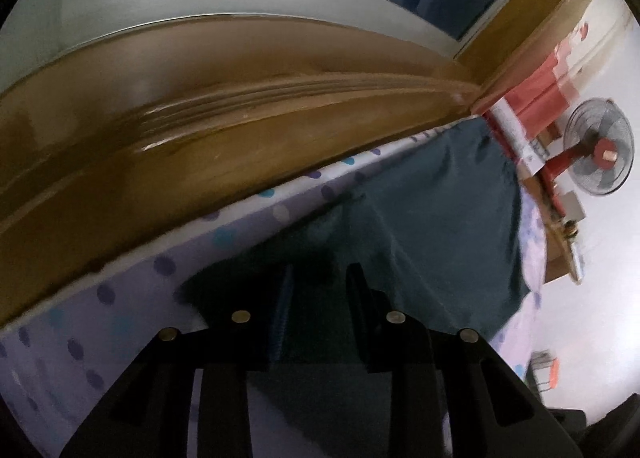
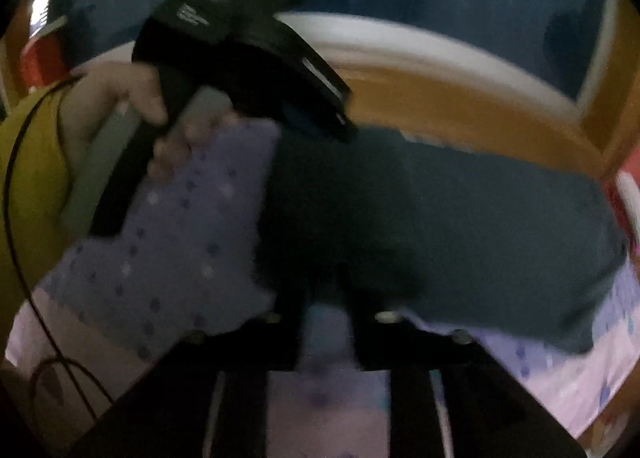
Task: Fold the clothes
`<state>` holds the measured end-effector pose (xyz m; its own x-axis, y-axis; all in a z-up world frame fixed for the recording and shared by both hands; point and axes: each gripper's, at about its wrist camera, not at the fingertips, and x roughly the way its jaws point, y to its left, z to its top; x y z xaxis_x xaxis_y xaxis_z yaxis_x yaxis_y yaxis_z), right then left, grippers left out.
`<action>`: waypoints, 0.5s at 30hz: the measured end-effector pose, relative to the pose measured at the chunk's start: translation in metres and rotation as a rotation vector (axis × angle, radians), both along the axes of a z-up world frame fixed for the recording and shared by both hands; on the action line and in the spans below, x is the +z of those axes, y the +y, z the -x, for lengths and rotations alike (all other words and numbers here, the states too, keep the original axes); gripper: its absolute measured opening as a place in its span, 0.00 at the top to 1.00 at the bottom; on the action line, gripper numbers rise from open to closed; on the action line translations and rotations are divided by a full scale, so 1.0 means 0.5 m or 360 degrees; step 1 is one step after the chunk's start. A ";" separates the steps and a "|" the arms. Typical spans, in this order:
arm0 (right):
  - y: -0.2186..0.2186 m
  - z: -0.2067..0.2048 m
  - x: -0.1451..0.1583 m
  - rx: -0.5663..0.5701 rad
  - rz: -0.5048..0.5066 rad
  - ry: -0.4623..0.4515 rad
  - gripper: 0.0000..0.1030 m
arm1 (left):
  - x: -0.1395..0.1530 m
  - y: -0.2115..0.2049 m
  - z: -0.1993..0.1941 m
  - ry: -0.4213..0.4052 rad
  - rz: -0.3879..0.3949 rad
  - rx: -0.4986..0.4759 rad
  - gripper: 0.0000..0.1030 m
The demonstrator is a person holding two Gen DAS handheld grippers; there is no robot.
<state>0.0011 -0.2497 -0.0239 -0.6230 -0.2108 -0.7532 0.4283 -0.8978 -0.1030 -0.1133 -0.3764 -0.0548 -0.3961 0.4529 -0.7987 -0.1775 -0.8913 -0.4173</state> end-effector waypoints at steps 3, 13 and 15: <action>-0.074 0.013 -0.019 0.0086 -0.0148 0.0083 0.55 | 0.003 -0.015 -0.020 -0.0006 -0.0041 0.0013 0.73; -0.033 0.015 -0.046 -0.0222 0.0161 -0.0210 0.55 | -0.005 -0.034 -0.036 0.0007 -0.0136 0.0031 0.73; -0.036 0.037 -0.065 -0.0258 0.0184 -0.0234 0.55 | -0.008 -0.030 -0.033 0.0009 -0.0136 0.0023 0.73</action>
